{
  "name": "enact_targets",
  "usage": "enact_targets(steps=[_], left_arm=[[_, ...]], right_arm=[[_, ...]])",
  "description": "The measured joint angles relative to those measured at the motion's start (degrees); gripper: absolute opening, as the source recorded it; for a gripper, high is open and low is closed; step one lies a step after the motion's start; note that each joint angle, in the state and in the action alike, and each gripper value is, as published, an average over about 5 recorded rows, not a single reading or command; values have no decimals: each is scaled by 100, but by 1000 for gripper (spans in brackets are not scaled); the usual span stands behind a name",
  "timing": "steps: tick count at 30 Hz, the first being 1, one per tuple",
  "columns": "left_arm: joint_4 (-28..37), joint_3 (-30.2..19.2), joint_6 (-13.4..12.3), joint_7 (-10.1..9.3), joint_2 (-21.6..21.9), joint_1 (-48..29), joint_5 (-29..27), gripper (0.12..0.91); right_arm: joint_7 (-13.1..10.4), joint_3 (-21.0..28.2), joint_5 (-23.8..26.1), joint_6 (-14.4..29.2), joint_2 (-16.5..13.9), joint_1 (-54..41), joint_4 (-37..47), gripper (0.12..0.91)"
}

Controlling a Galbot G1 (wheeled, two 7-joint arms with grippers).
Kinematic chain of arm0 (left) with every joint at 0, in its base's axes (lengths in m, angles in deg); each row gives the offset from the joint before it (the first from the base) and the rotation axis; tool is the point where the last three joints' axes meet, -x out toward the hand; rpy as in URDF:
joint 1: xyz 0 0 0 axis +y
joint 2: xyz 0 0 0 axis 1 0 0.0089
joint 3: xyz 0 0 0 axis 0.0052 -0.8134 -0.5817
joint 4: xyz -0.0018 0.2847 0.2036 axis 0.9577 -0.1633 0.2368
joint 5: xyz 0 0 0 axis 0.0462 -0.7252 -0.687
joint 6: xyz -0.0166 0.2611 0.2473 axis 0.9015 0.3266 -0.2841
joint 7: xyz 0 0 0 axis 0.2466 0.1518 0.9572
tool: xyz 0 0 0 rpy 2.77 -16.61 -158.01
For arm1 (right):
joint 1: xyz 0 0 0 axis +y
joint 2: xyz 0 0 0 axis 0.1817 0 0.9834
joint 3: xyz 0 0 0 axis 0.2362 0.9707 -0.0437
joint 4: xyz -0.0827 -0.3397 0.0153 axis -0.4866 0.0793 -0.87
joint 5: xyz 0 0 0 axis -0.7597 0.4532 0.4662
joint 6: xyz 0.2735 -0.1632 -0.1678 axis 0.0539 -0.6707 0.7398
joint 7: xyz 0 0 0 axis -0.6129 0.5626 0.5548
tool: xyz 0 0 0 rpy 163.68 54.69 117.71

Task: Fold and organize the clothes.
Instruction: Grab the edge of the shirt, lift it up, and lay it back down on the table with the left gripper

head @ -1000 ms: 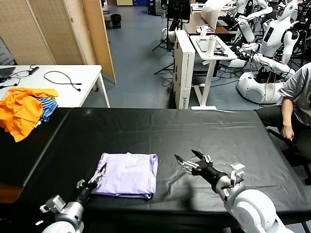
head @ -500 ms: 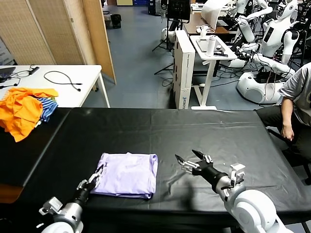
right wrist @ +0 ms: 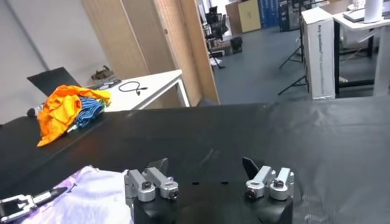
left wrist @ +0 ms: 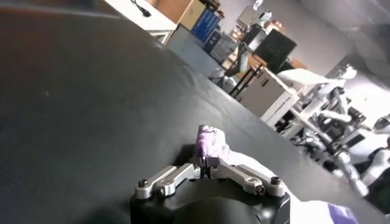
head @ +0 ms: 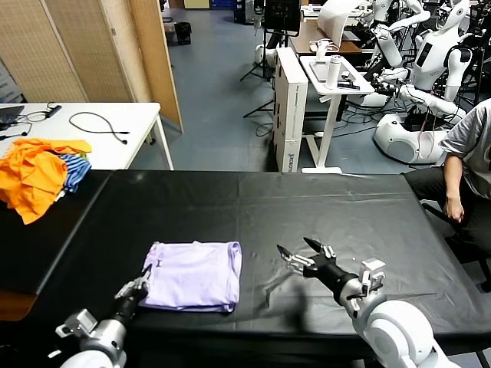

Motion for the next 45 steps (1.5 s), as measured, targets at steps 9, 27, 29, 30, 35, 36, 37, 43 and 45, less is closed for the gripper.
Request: enact_targets(steps=[9, 27, 29, 30, 35, 36, 37, 43, 45], left_arm=[[-269, 667, -170, -15, 1152, 119, -969, 179], [-1403, -13, 211, -686, 1538, 33, -1714, 179], [-1301, -513, 192, -741, 1226, -28, -1819, 179], [-1225, -752, 181, -768, 1073, -62, -1889, 179], [-835, -1749, 127, -843, 431, -149, -2274, 179], [-791, -1901, 118, -837, 332, -139, -2352, 179], [-756, -2043, 109, -825, 242, -124, -2432, 179], [-711, -2543, -45, -676, -31, -28, -2965, 348], [-732, -2583, -140, -637, -44, 9, -3135, 461]], right_arm=[[5, 24, 42, 15, 88, 28, 68, 907], [32, -110, 134, 51, 125, 336, 31, 907], [31, -141, 138, 51, 122, 359, 6, 907], [30, -151, 140, 50, 118, 363, -5, 907], [19, -152, 121, 30, 52, 316, 4, 907], [13, -139, 97, 15, 37, 294, 18, 907], [6, -119, 57, -9, 23, 267, 34, 907], [13, 80, -172, -141, -48, 67, 133, 907], [21, 141, -188, -143, -60, 24, 169, 907]])
